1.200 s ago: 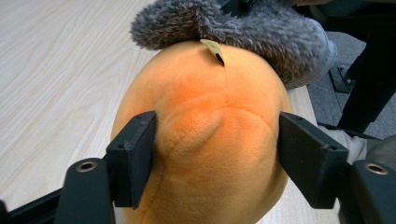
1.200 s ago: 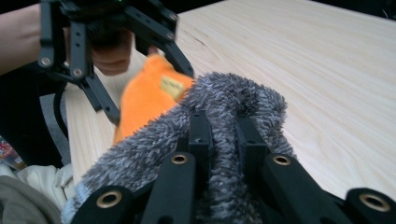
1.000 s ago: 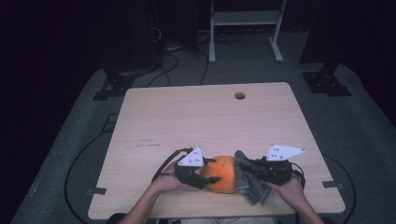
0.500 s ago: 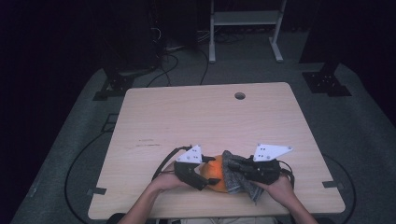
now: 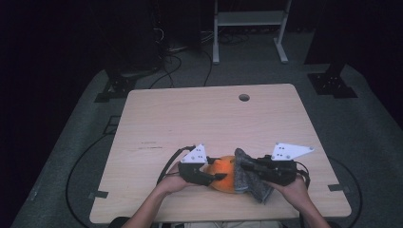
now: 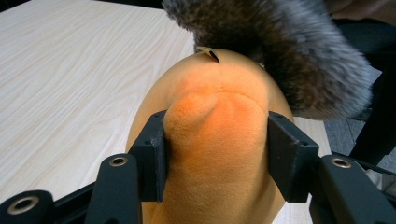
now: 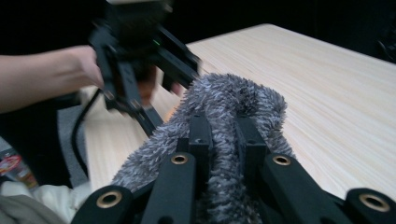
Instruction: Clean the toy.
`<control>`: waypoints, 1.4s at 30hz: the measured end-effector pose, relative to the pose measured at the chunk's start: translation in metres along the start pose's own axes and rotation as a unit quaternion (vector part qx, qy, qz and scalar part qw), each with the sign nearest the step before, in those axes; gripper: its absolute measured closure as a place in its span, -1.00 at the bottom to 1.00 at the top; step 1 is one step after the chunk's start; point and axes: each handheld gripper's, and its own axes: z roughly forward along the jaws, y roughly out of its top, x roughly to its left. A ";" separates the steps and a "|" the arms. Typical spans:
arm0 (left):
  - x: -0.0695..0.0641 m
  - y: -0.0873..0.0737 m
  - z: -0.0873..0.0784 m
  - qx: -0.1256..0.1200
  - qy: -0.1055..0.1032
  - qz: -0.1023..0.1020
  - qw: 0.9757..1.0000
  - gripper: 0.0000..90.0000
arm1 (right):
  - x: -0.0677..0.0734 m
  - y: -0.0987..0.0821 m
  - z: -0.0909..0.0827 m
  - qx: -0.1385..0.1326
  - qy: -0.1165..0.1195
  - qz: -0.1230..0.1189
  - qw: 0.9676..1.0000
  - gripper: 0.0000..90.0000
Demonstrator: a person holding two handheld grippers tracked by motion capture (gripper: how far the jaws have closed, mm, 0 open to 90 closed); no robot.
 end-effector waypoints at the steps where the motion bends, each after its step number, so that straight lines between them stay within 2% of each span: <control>1: -0.001 0.000 0.000 0.002 0.002 0.002 1.000 0.02 | 0.003 0.003 0.004 0.001 0.005 -0.005 1.000 0.76; 3: -0.003 0.000 0.000 0.002 0.003 0.003 1.000 0.02 | 0.007 0.006 0.012 0.008 0.012 -0.011 1.000 0.76; 5: -0.004 -0.001 0.000 0.002 0.000 0.003 1.000 0.01 | 0.009 0.005 0.022 0.024 0.009 -0.021 0.999 0.76; 7: -0.004 -0.002 -0.001 0.002 -0.009 0.010 1.000 -0.08 | 0.009 0.001 0.027 0.034 0.008 -0.022 0.999 0.77; 9: -0.001 -0.004 -0.003 -0.010 -0.048 -0.002 0.999 -0.36 | 0.008 -0.004 0.028 0.036 0.014 -0.016 0.999 0.77; 10: 0.001 -0.005 -0.004 -0.017 -0.059 -0.006 0.998 -0.51 | 0.009 -0.005 0.027 0.038 0.015 -0.016 0.999 0.77; 11: 0.002 -0.005 -0.004 -0.020 -0.058 -0.007 0.998 -0.57 | 0.010 -0.006 0.027 0.038 0.015 -0.017 0.999 0.77; 13: 0.002 -0.006 0.000 0.003 -0.033 -0.004 0.999 -0.63 | 0.010 -0.006 0.026 0.038 0.012 -0.021 0.999 0.77; 14: 0.003 -0.008 0.002 0.012 -0.034 -0.002 0.999 -0.64 | 0.010 -0.006 0.025 0.039 0.012 -0.019 0.999 0.77; 16: 0.002 -0.009 0.005 0.016 -0.033 0.001 0.999 -0.64 | 0.009 -0.007 0.025 0.038 0.010 -0.018 0.999 0.77; 17: 0.002 -0.009 0.004 0.018 -0.032 0.006 0.999 -0.58 | 0.008 -0.008 0.024 0.038 0.008 -0.019 0.999 0.77; 20: 0.002 -0.009 0.003 0.019 -0.026 -0.001 0.999 -0.33 | 0.005 -0.011 0.021 0.039 0.001 -0.016 0.999 0.77; 23: 0.002 -0.009 0.003 0.018 -0.021 -0.002 1.000 -0.24 | -0.001 -0.016 0.016 0.040 -0.007 -0.006 0.999 0.77; 32: 0.002 -0.009 0.003 0.013 -0.020 -0.006 1.000 -0.22 | -0.020 -0.038 0.000 0.060 -0.038 0.026 0.997 0.77; 35: 0.002 -0.010 0.003 0.008 -0.019 -0.006 1.000 -0.19 | -0.023 -0.041 -0.005 0.061 -0.040 0.034 0.997 0.77; 37: 0.001 -0.006 0.001 -0.003 -0.009 -0.017 1.000 -0.13 | -0.022 -0.038 -0.010 0.049 -0.040 0.033 0.997 0.77; 39: -0.001 -0.001 -0.001 -0.021 -0.002 -0.019 1.000 -0.04 | -0.018 -0.028 -0.016 0.021 -0.031 0.031 0.999 0.76; 40: -0.004 0.004 -0.003 -0.027 0.003 -0.012 1.000 -0.02 | -0.016 -0.023 -0.018 0.011 -0.028 0.030 0.999 0.76; 42: -0.008 0.013 -0.004 -0.022 0.011 -0.003 1.000 0.00 | -0.007 -0.008 -0.023 -0.013 -0.019 0.015 1.000 0.76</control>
